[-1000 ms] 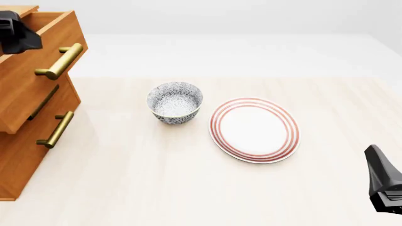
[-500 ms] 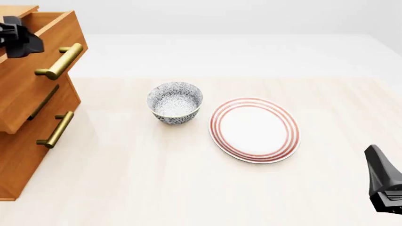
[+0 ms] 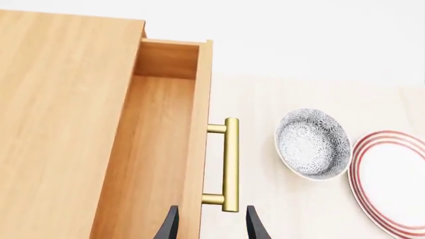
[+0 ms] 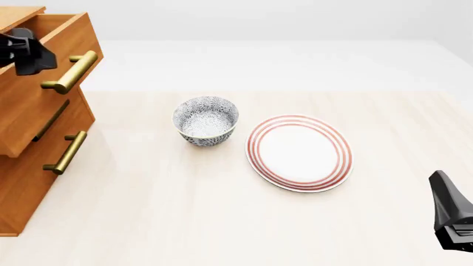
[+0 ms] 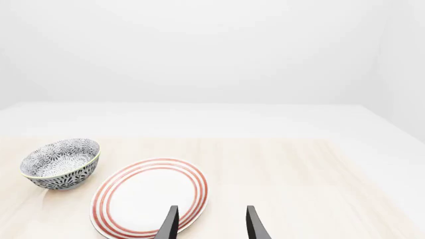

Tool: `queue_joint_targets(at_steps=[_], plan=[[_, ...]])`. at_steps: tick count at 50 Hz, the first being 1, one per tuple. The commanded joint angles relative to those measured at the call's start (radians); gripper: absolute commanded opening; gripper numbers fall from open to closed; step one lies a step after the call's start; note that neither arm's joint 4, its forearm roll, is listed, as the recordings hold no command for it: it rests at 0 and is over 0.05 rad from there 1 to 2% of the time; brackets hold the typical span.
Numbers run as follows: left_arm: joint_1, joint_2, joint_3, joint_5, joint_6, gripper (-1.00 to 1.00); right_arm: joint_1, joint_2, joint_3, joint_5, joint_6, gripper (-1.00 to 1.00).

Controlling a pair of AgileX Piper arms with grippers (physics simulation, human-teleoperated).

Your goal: Open the top drawer of the cabinet.

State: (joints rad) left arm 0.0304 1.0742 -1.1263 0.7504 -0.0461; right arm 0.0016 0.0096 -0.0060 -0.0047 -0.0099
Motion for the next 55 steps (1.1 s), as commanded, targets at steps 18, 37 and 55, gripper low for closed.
queue_joint_targets(at_steps=[18,37,55], plan=[[-0.038,0.030,0.040,-0.038,-0.013,1.00,0.000,0.000,0.000,0.000,0.000,1.00],[-0.108,0.045,0.033,-0.044,-0.028,1.00,0.000,0.000,0.000,0.000,0.000,1.00],[-0.151,0.038,0.044,-0.047,-0.016,1.00,0.000,0.000,0.000,0.000,0.000,1.00]])
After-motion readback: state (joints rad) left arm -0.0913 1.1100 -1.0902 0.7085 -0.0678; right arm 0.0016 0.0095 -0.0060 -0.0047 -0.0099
